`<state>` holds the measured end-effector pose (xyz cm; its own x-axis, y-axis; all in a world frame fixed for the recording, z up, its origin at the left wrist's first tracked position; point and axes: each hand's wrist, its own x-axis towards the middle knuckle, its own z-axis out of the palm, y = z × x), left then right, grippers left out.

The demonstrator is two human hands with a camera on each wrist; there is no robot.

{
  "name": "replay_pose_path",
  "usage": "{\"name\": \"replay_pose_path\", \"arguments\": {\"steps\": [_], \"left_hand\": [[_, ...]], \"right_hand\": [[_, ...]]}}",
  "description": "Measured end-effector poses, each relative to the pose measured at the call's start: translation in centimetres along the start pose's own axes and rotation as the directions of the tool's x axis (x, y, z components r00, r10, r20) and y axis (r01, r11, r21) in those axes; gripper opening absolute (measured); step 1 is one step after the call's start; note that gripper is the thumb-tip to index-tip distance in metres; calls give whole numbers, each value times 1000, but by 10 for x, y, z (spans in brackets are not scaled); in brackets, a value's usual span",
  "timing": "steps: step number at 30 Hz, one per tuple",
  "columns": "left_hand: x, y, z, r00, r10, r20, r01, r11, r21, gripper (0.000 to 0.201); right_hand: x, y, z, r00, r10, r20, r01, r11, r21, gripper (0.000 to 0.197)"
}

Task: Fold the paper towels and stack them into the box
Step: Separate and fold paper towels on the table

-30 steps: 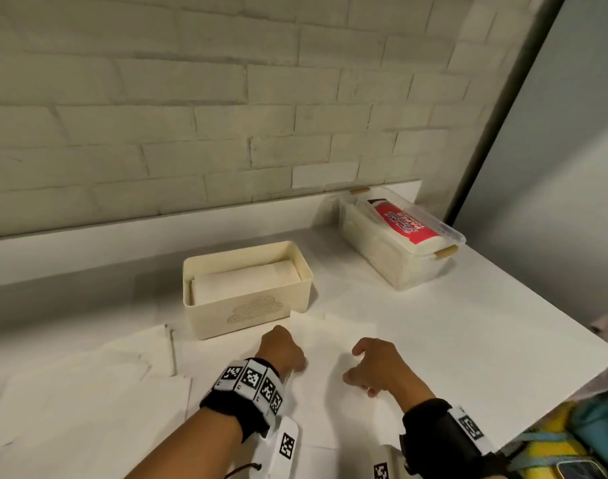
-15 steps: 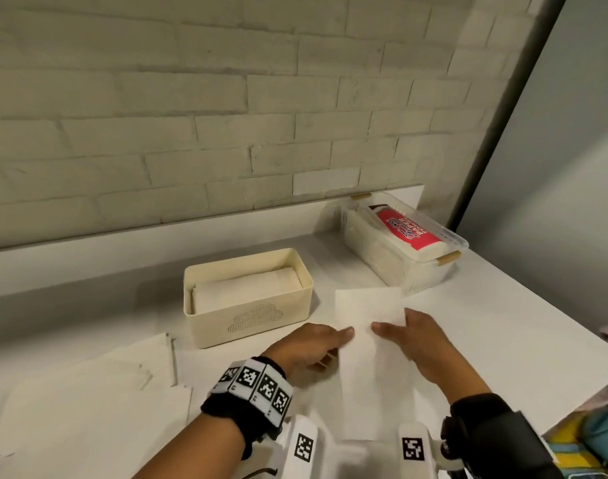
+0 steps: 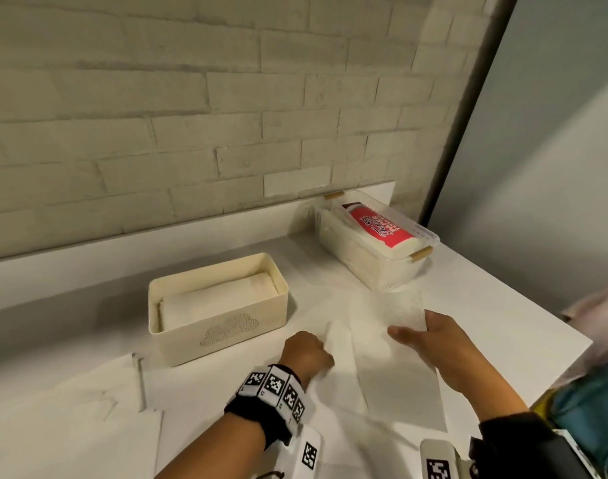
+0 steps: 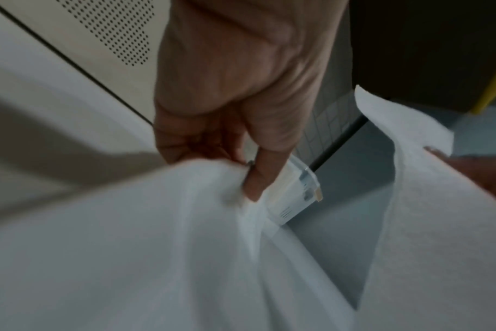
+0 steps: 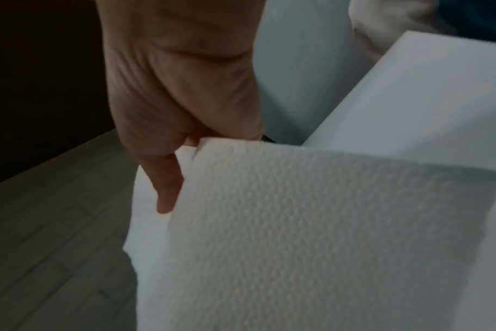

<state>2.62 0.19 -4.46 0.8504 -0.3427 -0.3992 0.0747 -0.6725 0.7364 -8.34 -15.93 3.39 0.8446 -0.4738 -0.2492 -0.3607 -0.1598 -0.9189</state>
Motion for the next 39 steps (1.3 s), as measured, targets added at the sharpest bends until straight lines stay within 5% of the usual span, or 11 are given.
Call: {"name": "replay_pose_path", "arguments": {"steps": [2,5,8,15,21,24,26,30,32,35,39], "left_hand": [[-5,8,-8,999,37,14,-34,976,-215,35],[-22,27,-23,987,133,92,-66,849,-524,22],[-33,37,-33,963,231,137,-84,744,-663,63],[-42,30,-43,932,341,119,-136,638,-758,29],[-52,31,-53,941,319,111,-88,549,-831,24],[-55,31,-57,943,315,104,-119,613,-781,38],[-54,29,-55,936,350,41,-232,700,-676,21],[-49,24,-60,916,387,-109,-401,869,-290,22],[-53,24,-69,900,421,-112,-434,887,-156,24],[-57,25,-88,882,449,-145,-458,889,-28,26],[-66,17,-123,898,388,-205,-406,913,-50,25]], "right_hand": [[-1,-3,3,998,10,63,-15,997,80,15],[0,-9,12,987,26,159,-67,963,259,20],[2,-15,26,990,-29,137,-11,960,281,15],[10,-24,54,996,-89,15,85,980,180,21],[11,-30,66,995,-89,-55,93,992,80,28],[9,-31,68,994,-90,-61,95,992,83,24],[8,-33,70,992,-100,-76,105,993,59,21],[8,-45,72,939,-314,-138,251,903,-349,78],[8,-61,72,893,-450,15,396,770,-499,93],[10,-90,81,860,-422,288,507,632,-587,74],[13,-119,99,812,-477,335,582,631,-512,55]]}}
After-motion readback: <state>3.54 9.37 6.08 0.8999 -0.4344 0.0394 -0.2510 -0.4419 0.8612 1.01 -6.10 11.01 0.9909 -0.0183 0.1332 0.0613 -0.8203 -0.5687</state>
